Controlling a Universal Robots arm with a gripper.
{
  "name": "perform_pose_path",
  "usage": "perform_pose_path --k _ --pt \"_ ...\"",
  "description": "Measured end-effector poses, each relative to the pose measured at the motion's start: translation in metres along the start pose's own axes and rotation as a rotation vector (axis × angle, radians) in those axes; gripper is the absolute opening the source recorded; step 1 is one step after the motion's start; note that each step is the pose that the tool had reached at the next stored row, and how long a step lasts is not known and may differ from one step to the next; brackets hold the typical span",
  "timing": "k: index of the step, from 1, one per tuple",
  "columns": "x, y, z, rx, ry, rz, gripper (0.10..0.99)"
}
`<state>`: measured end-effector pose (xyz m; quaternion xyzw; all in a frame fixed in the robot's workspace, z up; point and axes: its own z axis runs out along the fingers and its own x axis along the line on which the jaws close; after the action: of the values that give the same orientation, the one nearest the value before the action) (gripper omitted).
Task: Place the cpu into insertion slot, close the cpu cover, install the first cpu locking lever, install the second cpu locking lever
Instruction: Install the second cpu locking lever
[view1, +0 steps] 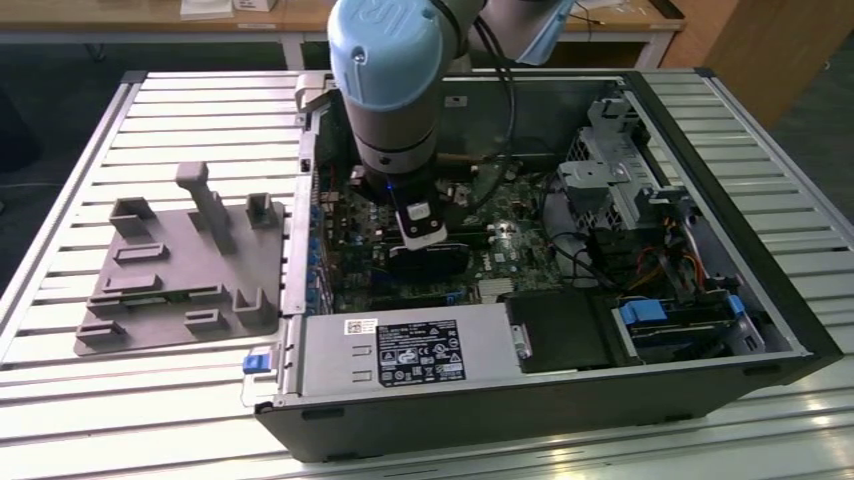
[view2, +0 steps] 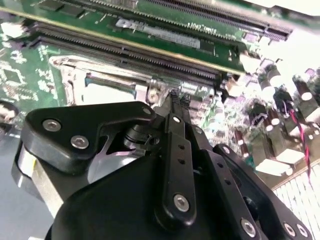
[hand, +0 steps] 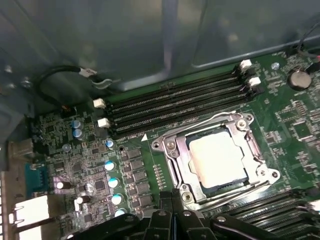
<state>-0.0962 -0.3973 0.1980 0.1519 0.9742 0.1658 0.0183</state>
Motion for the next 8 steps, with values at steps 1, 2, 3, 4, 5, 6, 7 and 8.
perform_pose_path --k 1,2,3,4,5,6,7,8 --pt "0.0000 0.0011 -0.0031 0.000 0.0000 0.000 0.102" --pt "0.0001 0.0023 -0.0065 0.001 -0.0002 0.000 0.102" --pt "0.0000 0.0034 -0.0097 0.002 -0.0007 0.000 0.102" --pt "-0.0001 0.0045 -0.0124 0.005 -0.0016 0.000 0.102" --pt "-0.0004 0.0052 -0.0140 0.012 -0.0038 -0.001 0.102" --pt "-0.0006 0.0057 -0.0151 0.022 -0.0070 -0.002 0.102" --pt "-0.0013 0.0061 -0.0159 0.035 -0.0108 -0.002 0.102" --pt "-0.0027 0.0067 -0.0163 0.045 -0.0138 -0.003 0.102"
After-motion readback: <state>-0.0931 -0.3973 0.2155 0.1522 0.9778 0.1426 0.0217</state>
